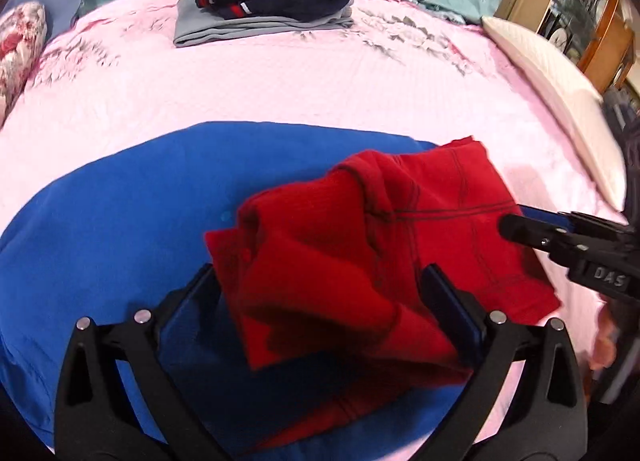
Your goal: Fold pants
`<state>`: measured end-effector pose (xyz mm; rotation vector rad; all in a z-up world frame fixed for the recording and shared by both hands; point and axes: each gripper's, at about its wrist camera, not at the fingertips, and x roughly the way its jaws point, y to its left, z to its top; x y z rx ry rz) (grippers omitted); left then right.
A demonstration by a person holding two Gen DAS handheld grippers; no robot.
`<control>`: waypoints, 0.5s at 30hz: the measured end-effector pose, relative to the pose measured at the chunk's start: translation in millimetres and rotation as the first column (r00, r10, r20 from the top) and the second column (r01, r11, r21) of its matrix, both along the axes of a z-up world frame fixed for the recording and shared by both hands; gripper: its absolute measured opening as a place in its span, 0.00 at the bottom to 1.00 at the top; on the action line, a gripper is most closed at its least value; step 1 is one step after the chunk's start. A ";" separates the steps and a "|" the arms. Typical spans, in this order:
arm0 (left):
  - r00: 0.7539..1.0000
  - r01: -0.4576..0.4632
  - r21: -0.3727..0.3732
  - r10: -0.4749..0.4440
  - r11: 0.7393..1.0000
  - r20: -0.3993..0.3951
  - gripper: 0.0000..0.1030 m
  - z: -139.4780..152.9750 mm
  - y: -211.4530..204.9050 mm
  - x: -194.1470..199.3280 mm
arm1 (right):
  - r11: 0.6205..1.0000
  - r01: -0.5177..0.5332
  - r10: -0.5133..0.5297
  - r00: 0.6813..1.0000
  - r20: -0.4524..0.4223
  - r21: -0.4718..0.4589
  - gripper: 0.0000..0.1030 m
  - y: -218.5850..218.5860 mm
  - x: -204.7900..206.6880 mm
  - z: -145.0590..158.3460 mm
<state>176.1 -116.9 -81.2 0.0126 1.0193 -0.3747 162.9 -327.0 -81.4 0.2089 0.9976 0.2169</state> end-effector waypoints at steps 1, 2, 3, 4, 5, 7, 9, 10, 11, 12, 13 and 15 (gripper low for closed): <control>1.000 -0.013 -0.010 0.013 1.000 0.009 0.98 5.1 7.9 -4.1 | 1.000 0.013 -0.012 1.000 0.029 -0.008 0.37 -0.1 -4.7 6.8; 0.999 -0.023 -0.010 0.023 1.000 0.033 0.98 11.6 16.5 -10.3 | 0.999 0.026 -0.024 0.996 0.089 -0.020 0.38 1.7 -12.8 22.0; 0.998 -0.028 -0.004 0.028 1.000 0.060 0.98 16.2 23.1 -16.3 | 0.999 0.030 -0.026 0.989 0.144 -0.024 0.38 4.3 -20.8 35.2; 0.996 -0.030 0.008 0.030 1.000 0.090 0.98 21.1 28.7 -22.8 | 1.000 0.013 -0.011 0.978 0.209 -0.005 0.42 10.4 -31.3 52.2; 0.992 -0.035 0.028 0.031 0.999 0.122 0.98 25.2 33.7 -28.7 | 0.999 -0.027 0.019 0.971 0.237 0.031 0.43 17.2 -37.5 61.0; 0.987 -0.053 0.090 0.038 0.995 0.155 0.98 27.2 42.3 -37.9 | 0.988 -0.127 0.103 0.966 0.238 0.090 0.43 39.2 -42.3 68.9; 0.986 -0.067 0.120 0.047 0.990 0.161 0.98 27.6 51.4 -42.2 | 0.968 -0.223 0.196 0.959 0.207 0.116 0.43 69.3 -39.5 61.3; 0.984 -0.074 0.126 0.052 0.989 0.168 0.98 27.9 55.5 -44.9 | 0.960 -0.251 0.226 0.956 0.187 0.123 0.43 84.8 -35.8 53.4; 0.983 -0.083 0.123 0.061 0.989 0.172 0.98 28.3 59.5 -46.0 | 0.957 -0.262 0.240 0.957 0.165 0.125 0.43 97.2 -30.0 46.8; 0.983 -0.087 0.114 0.067 0.990 0.169 0.98 28.3 62.4 -45.2 | 0.956 -0.270 0.253 0.958 0.137 0.118 0.43 108.0 -24.3 39.1; 0.984 -0.089 0.095 0.073 0.991 0.163 0.98 28.3 66.4 -44.4 | 0.962 -0.263 0.257 0.963 0.086 0.072 0.43 119.6 -17.2 24.4; 0.982 -0.112 0.098 0.095 0.989 0.161 0.98 27.9 70.1 -40.5 | 0.970 -0.242 0.243 0.970 0.009 -0.012 0.43 129.4 -3.2 -3.5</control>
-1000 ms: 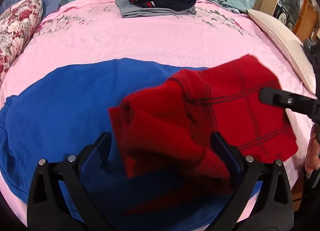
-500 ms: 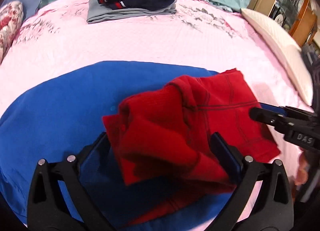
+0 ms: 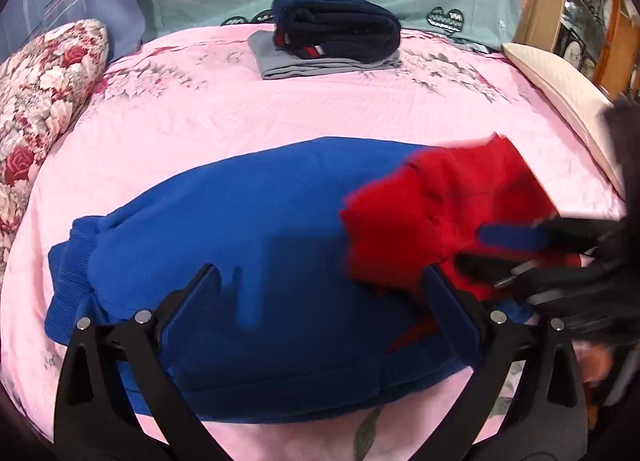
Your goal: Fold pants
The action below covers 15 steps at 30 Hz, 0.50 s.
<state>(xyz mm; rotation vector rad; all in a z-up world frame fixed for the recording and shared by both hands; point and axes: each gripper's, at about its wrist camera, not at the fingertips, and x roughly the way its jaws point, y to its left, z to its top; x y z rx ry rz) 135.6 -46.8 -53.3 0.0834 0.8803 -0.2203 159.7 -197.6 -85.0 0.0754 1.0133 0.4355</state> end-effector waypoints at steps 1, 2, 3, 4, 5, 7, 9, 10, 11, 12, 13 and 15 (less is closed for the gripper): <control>1.000 -0.009 0.003 0.009 1.000 0.001 0.98 0.8 2.3 0.2 | 1.000 -0.004 0.004 1.000 0.018 0.009 0.42 -1.8 2.4 -3.4; 1.000 -0.005 -0.008 0.006 1.000 0.009 0.98 3.8 5.0 -1.6 | 1.000 0.000 0.000 1.000 0.014 0.020 0.41 -7.1 2.1 -2.2; 1.000 -0.004 -0.010 0.004 1.000 0.028 0.98 7.4 7.6 -3.9 | 1.000 0.015 -0.015 1.000 0.012 0.023 0.41 -14.9 -1.2 -1.4; 0.999 -0.011 0.000 0.011 1.000 0.040 0.98 9.4 10.7 -6.5 | 0.999 0.040 -0.040 0.999 0.022 -0.005 0.41 -18.5 -2.4 2.1; 0.999 -0.018 0.002 0.018 1.000 0.045 0.98 11.2 13.3 -7.6 | 0.998 0.065 -0.064 0.997 0.031 -0.026 0.42 -21.8 -3.0 5.4; 0.999 -0.020 0.001 0.020 1.000 0.047 0.98 13.2 21.7 -10.6 | 0.996 0.088 -0.088 0.996 0.034 -0.011 0.43 -26.4 -7.7 12.2; 0.998 -0.037 0.014 0.036 0.999 0.048 0.98 11.3 32.9 -15.3 | 0.997 0.056 -0.060 0.996 0.069 0.047 0.43 -24.8 -14.3 25.8; 0.998 -0.050 0.010 0.050 0.999 0.042 0.98 9.5 40.1 -17.3 | 0.997 0.033 -0.041 0.994 0.104 0.074 0.44 -19.0 -19.9 36.5; 0.997 -0.062 0.004 0.062 0.998 0.036 0.98 8.1 46.3 -19.4 | 0.995 0.012 -0.024 0.991 0.134 0.094 0.46 -16.3 -24.5 43.9; 0.996 -0.079 -0.003 0.079 0.997 0.027 0.98 5.9 55.6 -21.2 | 0.995 -0.010 -0.007 0.987 0.160 0.104 0.47 -10.2 -27.1 49.4; 0.995 -0.095 -0.003 0.095 0.995 0.019 0.98 3.8 63.4 -23.4 | 0.995 -0.032 0.014 0.984 0.176 0.097 0.47 -1.2 -26.9 51.1; 0.992 -0.124 -0.009 0.125 0.992 0.012 0.98 0.8 80.5 -29.0 | 0.997 -0.047 0.038 0.990 0.134 0.059 0.47 5.5 -18.6 38.0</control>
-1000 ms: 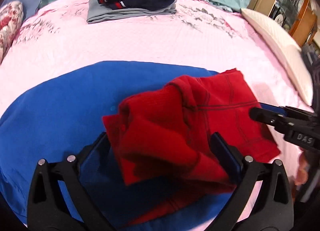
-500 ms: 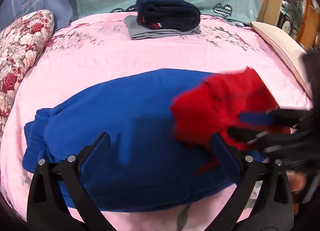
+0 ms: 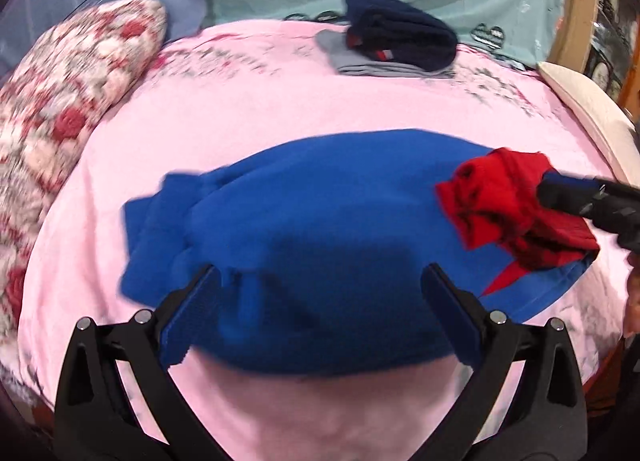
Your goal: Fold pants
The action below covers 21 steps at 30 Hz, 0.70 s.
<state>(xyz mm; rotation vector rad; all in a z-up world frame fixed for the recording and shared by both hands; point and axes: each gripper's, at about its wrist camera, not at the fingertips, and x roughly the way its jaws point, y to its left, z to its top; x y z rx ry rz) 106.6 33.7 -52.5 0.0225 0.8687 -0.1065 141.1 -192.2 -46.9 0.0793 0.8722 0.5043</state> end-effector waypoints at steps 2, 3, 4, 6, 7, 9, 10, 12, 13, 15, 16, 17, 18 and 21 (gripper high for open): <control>0.999 -0.034 -0.017 0.034 0.999 -0.010 0.98 -3.1 19.2 -5.0 | 0.999 -0.014 0.008 0.989 -0.145 -0.046 0.48 6.9 17.4 -35.9; 0.999 -0.042 -0.053 0.041 0.998 -0.022 0.98 -4.2 30.5 -8.3 | 0.999 -0.016 0.010 0.991 -0.132 -0.043 0.49 7.5 17.9 -42.3; 0.998 -0.058 -0.075 0.056 0.995 -0.029 0.98 -4.5 40.0 -11.8 | 0.998 -0.021 0.014 0.993 -0.116 -0.057 0.49 9.3 16.3 -41.7; 0.994 -0.111 -0.102 0.109 0.989 -0.028 0.98 -1.8 59.6 -19.1 | 0.999 0.012 -0.016 0.996 -0.092 -0.042 0.49 7.2 10.1 -32.0; 0.993 -0.119 -0.160 0.116 0.980 -0.023 0.98 1.8 71.2 -23.5 | 1.000 0.019 -0.020 0.999 -0.051 -0.015 0.49 5.9 3.9 -22.7; 0.990 -0.134 -0.268 0.138 0.954 -0.003 0.98 8.4 94.3 -32.3 | 1.000 0.004 -0.004 0.999 0.040 0.004 0.50 8.5 -11.1 -6.4; 0.988 -0.150 -0.282 0.155 0.948 -0.003 0.98 7.9 101.3 -32.5 | 1.000 -0.009 0.009 0.997 0.074 0.007 0.52 11.8 -18.9 -0.7; 0.979 -0.204 -0.313 0.193 0.928 -0.066 0.98 -4.6 114.2 -23.0 | 0.999 -0.037 0.033 0.993 0.112 0.030 0.54 18.0 -30.3 4.7; 0.972 -0.231 -0.358 0.203 0.904 -0.116 0.98 -14.6 120.7 -18.1 | 0.998 -0.057 0.051 0.991 0.125 0.041 0.56 24.1 -36.6 3.3; 0.965 -0.261 -0.422 0.216 0.868 -0.151 0.98 -26.4 126.3 -13.3 | 0.995 -0.089 0.083 0.987 0.134 0.040 0.56 35.3 -41.0 0.0; 0.964 -0.263 -0.421 0.224 0.868 -0.141 0.98 -25.3 124.9 -12.4 | 0.994 -0.101 0.096 0.986 0.134 0.030 0.56 40.6 -42.9 -3.4; 0.965 -0.260 -0.427 0.219 0.866 -0.143 0.98 -25.4 123.5 -10.6 | 0.994 -0.110 0.107 0.985 0.133 0.018 0.56 45.3 -44.3 -7.5; 0.967 -0.255 -0.445 0.215 0.859 -0.140 0.98 -25.0 122.0 -7.7 | 0.993 -0.117 0.115 0.985 0.125 0.005 0.56 49.9 -44.8 -12.3; 0.966 -0.258 -0.479 0.221 0.839 -0.134 0.98 -27.6 117.7 1.0 | 0.993 -0.120 0.120 0.988 0.097 -0.008 0.56 60.4 -43.1 -19.5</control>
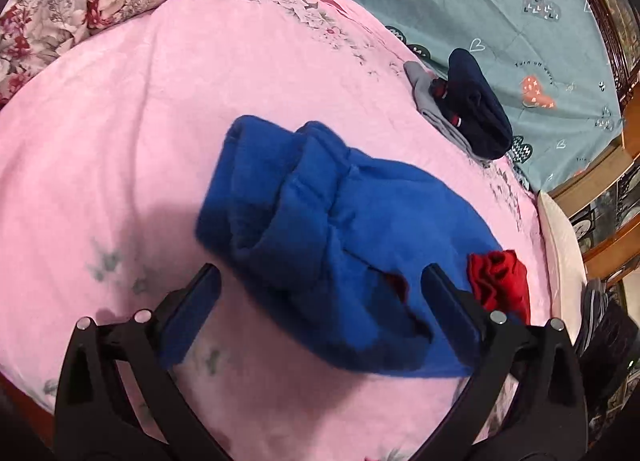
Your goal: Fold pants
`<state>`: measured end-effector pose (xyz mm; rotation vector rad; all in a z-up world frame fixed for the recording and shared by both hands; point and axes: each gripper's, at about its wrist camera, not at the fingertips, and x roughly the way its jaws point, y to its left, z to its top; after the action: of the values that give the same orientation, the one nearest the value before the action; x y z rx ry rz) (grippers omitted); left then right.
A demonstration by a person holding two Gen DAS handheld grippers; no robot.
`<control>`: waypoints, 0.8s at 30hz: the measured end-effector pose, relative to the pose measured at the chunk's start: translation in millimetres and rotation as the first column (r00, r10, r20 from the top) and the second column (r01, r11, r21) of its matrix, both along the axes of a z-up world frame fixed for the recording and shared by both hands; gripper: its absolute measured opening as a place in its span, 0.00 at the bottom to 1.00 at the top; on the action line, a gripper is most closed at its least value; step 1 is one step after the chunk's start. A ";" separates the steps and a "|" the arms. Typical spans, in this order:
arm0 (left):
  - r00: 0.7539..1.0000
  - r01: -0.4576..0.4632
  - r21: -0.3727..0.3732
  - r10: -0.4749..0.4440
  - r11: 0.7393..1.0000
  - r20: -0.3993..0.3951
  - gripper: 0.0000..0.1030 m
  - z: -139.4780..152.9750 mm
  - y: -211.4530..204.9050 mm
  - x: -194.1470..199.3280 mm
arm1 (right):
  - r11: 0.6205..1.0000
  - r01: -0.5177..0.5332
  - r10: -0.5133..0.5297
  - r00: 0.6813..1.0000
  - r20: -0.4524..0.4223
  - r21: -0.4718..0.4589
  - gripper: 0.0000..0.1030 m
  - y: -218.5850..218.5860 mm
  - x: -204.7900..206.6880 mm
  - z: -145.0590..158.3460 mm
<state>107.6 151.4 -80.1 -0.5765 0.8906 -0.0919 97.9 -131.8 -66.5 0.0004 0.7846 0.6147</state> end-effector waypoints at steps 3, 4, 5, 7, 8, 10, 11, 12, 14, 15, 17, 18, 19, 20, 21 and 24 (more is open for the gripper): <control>0.999 -0.043 -0.054 0.044 0.998 0.015 0.98 -3.1 3.0 5.0 | 1.000 0.003 -0.003 1.000 0.008 -0.004 0.56 6.2 -2.2 1.4; 0.998 -0.051 -0.070 0.053 0.996 0.018 0.98 -4.8 4.8 7.2 | 1.000 -0.001 0.002 1.000 0.012 -0.007 0.56 10.0 -2.6 3.0; 0.998 -0.056 -0.082 0.058 0.995 0.018 0.98 -5.0 5.9 7.3 | 1.000 -0.018 0.019 1.000 0.021 -0.013 0.56 13.8 -3.3 5.8; 0.998 -0.055 -0.079 0.056 0.995 0.015 0.97 -4.5 4.5 10.1 | 0.999 -0.045 0.046 0.998 0.048 -0.026 0.56 20.7 -3.8 11.9; 0.998 -0.058 -0.084 0.059 0.995 0.014 0.95 -4.1 4.2 9.6 | 0.998 -0.041 0.045 0.996 0.074 -0.050 0.55 24.6 -1.8 15.9; 0.998 -0.065 -0.086 0.066 0.994 0.006 0.84 -5.1 5.4 9.8 | 0.997 0.053 -0.047 0.994 0.099 -0.053 0.51 14.7 8.4 21.6; 0.998 -0.068 -0.083 0.068 0.994 0.002 0.71 -6.1 4.8 10.0 | 0.994 0.104 -0.101 0.991 0.085 -0.022 0.49 4.3 15.8 22.2; 0.998 -0.069 -0.080 0.069 0.994 -0.004 0.63 -8.1 5.7 11.9 | 0.990 0.140 -0.140 0.988 0.066 -0.006 0.47 -5.2 22.1 20.4; 0.998 -0.061 -0.076 0.061 0.995 0.001 0.56 -10.4 6.2 14.6 | 0.988 0.156 -0.156 0.988 -0.014 -0.007 0.35 -15.1 37.8 5.6; 0.998 -0.059 -0.081 0.060 0.995 0.000 0.55 -11.4 7.3 15.9 | 0.989 0.147 -0.148 0.987 -0.064 -0.021 0.32 -15.0 43.8 -6.6; 0.998 -0.061 -0.084 0.060 0.995 -0.006 0.54 -12.7 6.7 17.3 | 0.992 0.122 -0.125 0.985 -0.117 -0.032 0.27 -11.4 47.0 -21.7; 0.998 -0.060 -0.080 0.060 0.995 -0.003 0.54 -12.1 5.8 17.0 | 0.991 0.128 -0.131 0.986 -0.101 -0.044 0.27 -9.4 44.1 -18.8; 0.998 -0.058 -0.076 0.058 0.995 -0.001 0.54 -11.0 5.0 15.2 | 0.990 0.132 -0.136 0.988 -0.074 -0.049 0.29 -7.3 40.0 -12.6; 0.999 -0.054 -0.077 0.054 0.996 -0.005 0.54 -9.8 4.2 14.9 | 0.992 0.122 -0.124 0.991 -0.040 -0.039 0.31 -4.9 34.4 -5.5; 0.999 -0.054 -0.081 0.053 0.995 -0.010 0.55 -9.9 4.0 15.2 | 0.996 0.093 -0.093 0.996 -0.002 -0.020 0.32 -0.7 28.5 2.5; 0.999 -0.042 -0.108 0.042 0.993 0.003 0.69 -11.6 5.6 15.9 | 0.999 0.012 -0.009 0.997 0.071 -0.040 0.43 22.8 21.0 19.3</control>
<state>123.4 157.0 -91.6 -0.6953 0.8714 -0.1040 118.9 -109.0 -47.2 -0.0538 0.7276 0.5861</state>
